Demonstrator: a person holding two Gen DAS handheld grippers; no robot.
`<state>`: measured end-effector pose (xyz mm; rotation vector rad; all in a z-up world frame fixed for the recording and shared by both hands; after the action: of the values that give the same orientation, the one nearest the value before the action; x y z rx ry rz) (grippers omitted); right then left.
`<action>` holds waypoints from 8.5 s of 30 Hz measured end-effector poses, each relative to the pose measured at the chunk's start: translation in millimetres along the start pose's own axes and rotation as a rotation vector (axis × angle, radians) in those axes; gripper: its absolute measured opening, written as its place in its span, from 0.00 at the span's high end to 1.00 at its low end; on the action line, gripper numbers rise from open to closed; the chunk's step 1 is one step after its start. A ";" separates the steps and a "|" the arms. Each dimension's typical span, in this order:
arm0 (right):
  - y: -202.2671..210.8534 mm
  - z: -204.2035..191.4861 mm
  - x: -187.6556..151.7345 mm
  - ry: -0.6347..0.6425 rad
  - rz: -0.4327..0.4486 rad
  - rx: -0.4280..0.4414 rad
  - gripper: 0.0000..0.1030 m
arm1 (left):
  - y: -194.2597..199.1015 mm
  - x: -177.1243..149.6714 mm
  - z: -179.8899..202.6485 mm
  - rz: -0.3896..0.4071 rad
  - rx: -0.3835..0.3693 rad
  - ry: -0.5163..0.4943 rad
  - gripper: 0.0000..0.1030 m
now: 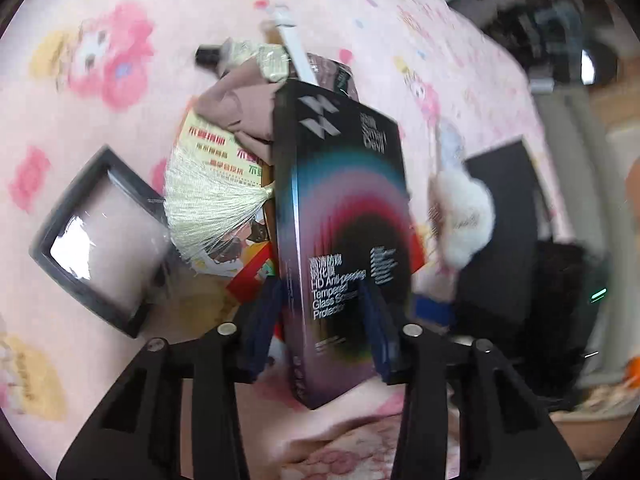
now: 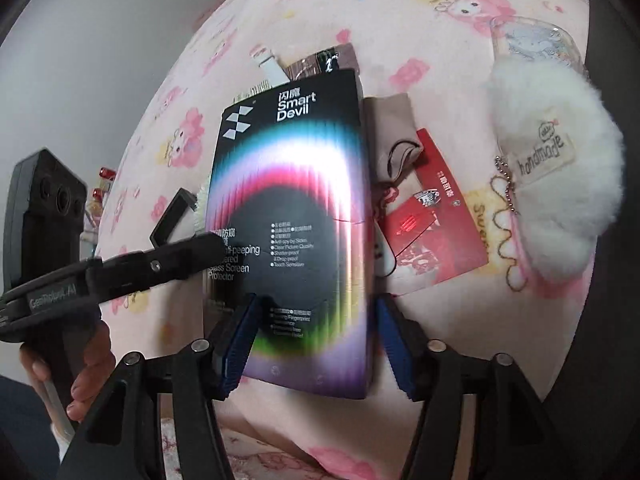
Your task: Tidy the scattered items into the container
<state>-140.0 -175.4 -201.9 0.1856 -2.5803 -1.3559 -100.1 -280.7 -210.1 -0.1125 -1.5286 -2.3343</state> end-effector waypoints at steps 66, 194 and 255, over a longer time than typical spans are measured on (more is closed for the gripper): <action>215.7 256.4 -4.1 -0.196 0.208 -0.222 0.61 | -130.0 12.1 316.2 -0.140 0.021 -0.315 0.66; 300.8 296.5 87.3 -0.242 0.439 -0.303 0.62 | -184.9 121.1 382.3 -0.020 -0.036 -0.297 0.75; 218.9 262.7 10.6 -0.317 0.202 -0.181 0.49 | -112.6 6.1 317.0 -0.084 0.006 -0.168 0.51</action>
<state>-218.4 155.5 -164.5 -0.3370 -2.6067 -1.6400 -181.4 43.8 -175.1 -0.2538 -1.6482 -2.4390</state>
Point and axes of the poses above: each gripper's, at about its wrist camera, not at the fingertips, and y roughly against the way its jaws point, z to its right, x to its top, the point moved 8 cm from there along -y, roughly the way its jaws point, and after that the axes turned 9 degrees about -y, right-handed, at the moved point
